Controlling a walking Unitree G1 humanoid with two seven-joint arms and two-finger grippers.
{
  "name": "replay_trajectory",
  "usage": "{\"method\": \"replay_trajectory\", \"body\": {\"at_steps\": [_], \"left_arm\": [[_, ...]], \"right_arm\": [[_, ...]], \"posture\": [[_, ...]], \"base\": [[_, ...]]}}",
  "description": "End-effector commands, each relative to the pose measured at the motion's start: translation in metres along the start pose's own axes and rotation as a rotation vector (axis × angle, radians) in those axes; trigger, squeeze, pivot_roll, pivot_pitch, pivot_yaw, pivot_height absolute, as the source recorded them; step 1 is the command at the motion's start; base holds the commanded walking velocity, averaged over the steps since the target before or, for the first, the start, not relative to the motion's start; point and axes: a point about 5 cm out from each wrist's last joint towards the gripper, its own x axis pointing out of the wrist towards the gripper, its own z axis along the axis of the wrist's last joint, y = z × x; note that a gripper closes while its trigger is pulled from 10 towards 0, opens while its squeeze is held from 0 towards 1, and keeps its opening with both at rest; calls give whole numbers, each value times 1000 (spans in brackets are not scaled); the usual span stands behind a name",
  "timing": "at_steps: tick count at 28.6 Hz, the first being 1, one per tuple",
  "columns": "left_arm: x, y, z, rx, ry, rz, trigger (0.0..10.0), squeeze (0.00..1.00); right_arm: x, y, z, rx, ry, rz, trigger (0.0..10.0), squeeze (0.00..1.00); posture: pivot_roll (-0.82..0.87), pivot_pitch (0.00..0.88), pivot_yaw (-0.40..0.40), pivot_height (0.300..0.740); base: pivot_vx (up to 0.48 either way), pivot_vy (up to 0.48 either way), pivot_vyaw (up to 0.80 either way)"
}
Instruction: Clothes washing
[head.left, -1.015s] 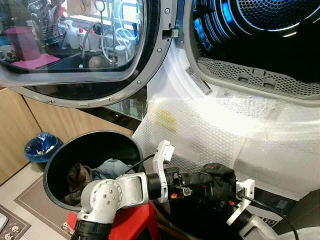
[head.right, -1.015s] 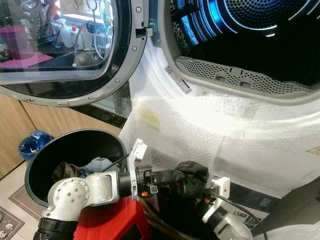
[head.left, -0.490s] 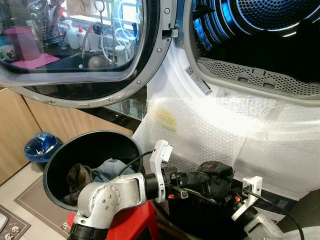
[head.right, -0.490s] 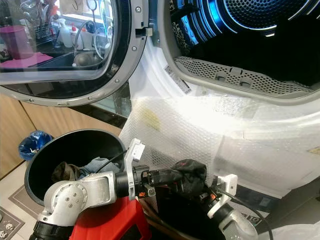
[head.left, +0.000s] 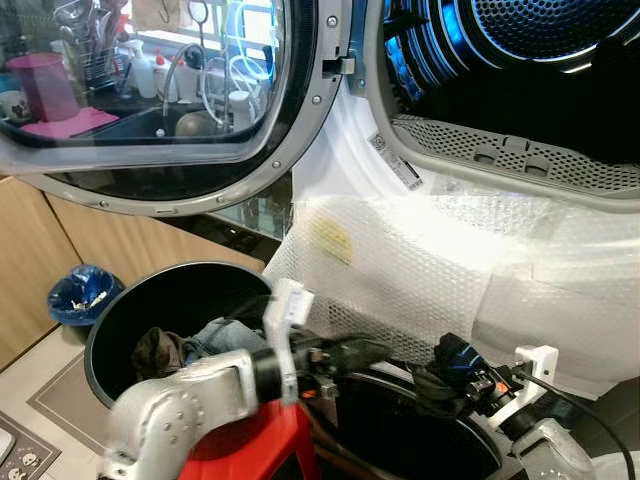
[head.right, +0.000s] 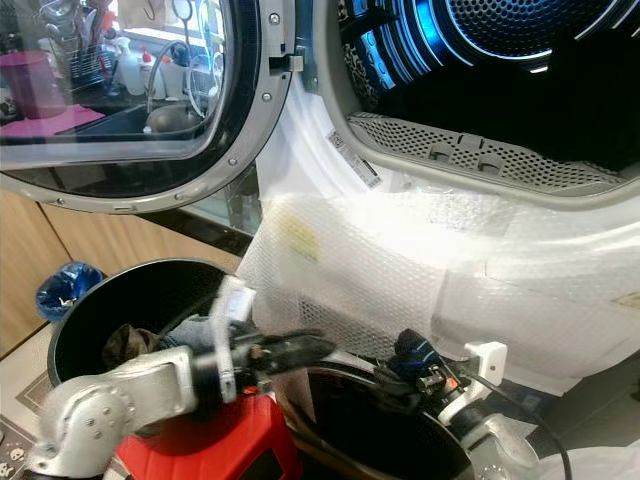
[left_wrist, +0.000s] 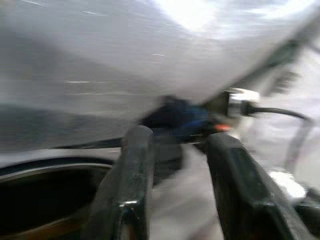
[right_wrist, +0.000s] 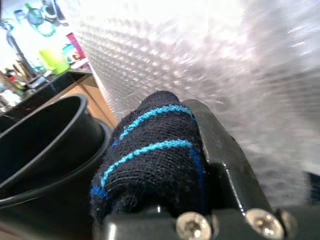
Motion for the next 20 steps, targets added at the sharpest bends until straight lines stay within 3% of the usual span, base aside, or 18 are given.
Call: {"method": "replay_trajectory", "body": {"at_steps": [1,2,3,4,8,12,15,16,17,18,20], "left_arm": [[-4,0,4,37,-24,28,10000,1000],[-9,7,3,54,-23,78,10000,859],[-13,15,1,81,-14,139,10000,0],[-13,15,1,81,-14,139,10000,0],[-28,40,-12,111,15,306,10000,0],[-42,70,-17,252,37,544,10000,0],[-43,76,-17,281,37,595,10000,0],[-44,81,-17,319,41,645,10000,0],[-46,93,-16,423,59,773,10000,0],[-43,96,-12,481,31,824,10000,0],[-36,93,-10,452,-17,807,10000,0]], "right_arm": [[-3,-3,5,-5,-21,-9,0,0],[-5,-2,7,-2,-25,15,0,0],[-6,0,10,-1,-25,54,0,0],[-6,0,10,-1,-25,54,0,0],[-19,26,27,5,19,350,0,0],[-24,60,51,-12,117,638,0,0],[-24,65,56,-25,138,686,0,0],[-22,69,60,-30,142,714,0,0],[-13,84,74,-51,126,811,0,0],[0,104,91,-72,86,918,0,0],[12,122,110,-60,9,1011,0,0]], "posture": [[-33,24,-18,740],[-29,24,-18,740],[-28,23,-19,740],[-28,23,-19,740],[-31,11,-18,740],[-35,11,-19,740],[-43,3,-22,740],[-43,3,-22,740],[-55,7,-30,740],[-55,7,-30,740],[-51,15,-37,740]], "base": [[0,0,0],[0,0,0],[0,0,0],[0,0,0],[0,0,0],[0,0,0],[0,0,0],[0,0,0],[0,0,0],[0,0,0],[0,0,0]]}}
